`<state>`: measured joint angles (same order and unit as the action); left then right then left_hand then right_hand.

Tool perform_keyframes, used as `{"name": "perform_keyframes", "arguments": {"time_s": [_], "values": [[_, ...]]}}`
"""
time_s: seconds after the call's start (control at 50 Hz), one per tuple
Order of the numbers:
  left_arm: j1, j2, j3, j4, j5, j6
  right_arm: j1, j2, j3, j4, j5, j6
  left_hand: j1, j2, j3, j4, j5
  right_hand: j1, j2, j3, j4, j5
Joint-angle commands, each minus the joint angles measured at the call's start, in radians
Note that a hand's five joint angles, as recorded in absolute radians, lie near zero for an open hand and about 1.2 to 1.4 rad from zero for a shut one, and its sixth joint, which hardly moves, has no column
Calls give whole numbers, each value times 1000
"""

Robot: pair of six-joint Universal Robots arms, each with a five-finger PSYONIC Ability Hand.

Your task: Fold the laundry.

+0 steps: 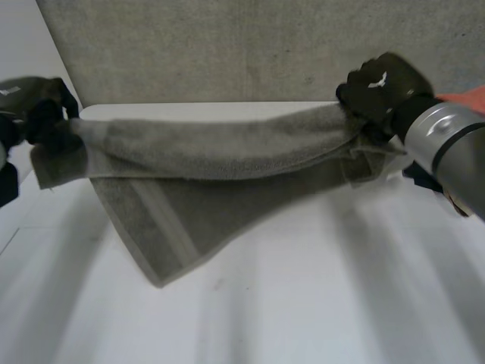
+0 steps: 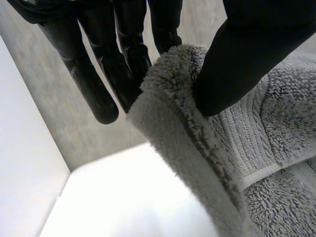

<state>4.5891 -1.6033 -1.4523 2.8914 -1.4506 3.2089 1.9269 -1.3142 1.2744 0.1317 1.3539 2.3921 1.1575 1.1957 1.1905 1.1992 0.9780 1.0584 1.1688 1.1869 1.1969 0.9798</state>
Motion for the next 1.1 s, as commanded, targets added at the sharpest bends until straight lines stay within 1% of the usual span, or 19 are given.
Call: {"name": "perform_keyframes", "arguments": {"time_s": [0.02, 0.12, 0.14, 0.16, 0.18, 0.26, 0.3, 0.4, 0.48, 0.58, 0.64, 0.66, 0.68, 0.7, 0.76, 0.86, 0.94, 1.02, 1.1], "values": [[-12, -251, 189, 144, -85, 40, -26, 205, -98, -154, 30, -122, 239, 201, 206, 197, 244, 338, 227, 209, 199, 242], [-15, -329, 386, 278, -99, 34, -60, 299, -251, -419, 65, -94, 239, 201, 206, 197, 244, 338, 227, 209, 199, 242], [-19, -336, 441, 339, -102, 23, -71, 309, -285, -534, 73, -47, 239, 201, 206, 197, 244, 338, 227, 209, 199, 242], [-21, -337, 463, 365, -102, 20, -75, 312, -297, -591, 74, -24, 239, 201, 206, 197, 244, 338, 227, 209, 199, 242], [-27, -337, 492, 431, -103, 8, -84, 312, -308, -719, 77, 37, 239, 201, 206, 197, 244, 338, 227, 209, 199, 242], [-45, -330, 513, 583, -112, -27, -92, 311, -300, -950, 73, 195, 239, 201, 206, 197, 244, 338, 227, 209, 199, 242], [-56, -330, 509, 624, -117, -34, -97, 312, -296, -974, 67, 235, 239, 201, 206, 197, 244, 338, 227, 209, 199, 242], [-76, -323, 439, 612, -122, -23, -103, 323, -276, -933, 44, 260, 239, 201, 206, 197, 244, 338, 227, 209, 199, 242], [-76, -308, 325, 589, -123, -12, -108, 335, -239, -838, 27, 259, 239, 201, 206, 197, 244, 338, 227, 209, 199, 242], [-81, -271, 138, 588, -96, -9, -108, 346, -161, -651, 11, 266, 239, 201, 206, 197, 244, 314, 204, 186, 176, 218], [-84, -245, 67, 595, -67, -1, -103, 358, -139, -560, -1, 274, 239, 201, 206, 197, 244, 1, -109, -127, -137, -95], [-87, -225, 28, 603, -48, 8, -100, 366, -130, -499, -10, 275, 239, 201, 206, 197, 244, -343, -454, -472, -482, -439], [-88, -212, 12, 608, -39, 11, -97, 369, -128, -469, -13, 277, 239, 201, 206, 197, 244, -527, -637, -655, -665, -623], [-90, -198, -2, 611, -30, 16, -94, 374, -128, -440, -18, 280, 239, 201, 206, 197, 244, -645, -755, -773, -783, -741], [-99, -129, -40, 609, 1, 26, -83, 394, -144, -353, -36, 303, 239, 201, 206, 197, 244, -857, -967, -985, -995, -953], [-117, -5, -68, 574, 35, 23, -59, 437, -211, -311, -78, 387, 239, 201, 206, 197, 244, -884, -994, -1012, -1022, -980], [-147, 119, -72, 488, 64, 23, -26, 484, -277, -304, -108, 478, 239, 201, 206, 197, 244, -884, -994, -1012, -1022, -980], [-179, 219, -71, 425, 79, 23, 36, 556, -355, -305, -134, 591, 239, 201, 206, 197, 244, -884, -994, -1012, -1022, -980], [-212, 299, -69, 375, 79, 28, 108, 625, -403, -307, -137, 663, 239, 201, 206, 197, 244, -884, -994, -1012, -1022, -980]]}}
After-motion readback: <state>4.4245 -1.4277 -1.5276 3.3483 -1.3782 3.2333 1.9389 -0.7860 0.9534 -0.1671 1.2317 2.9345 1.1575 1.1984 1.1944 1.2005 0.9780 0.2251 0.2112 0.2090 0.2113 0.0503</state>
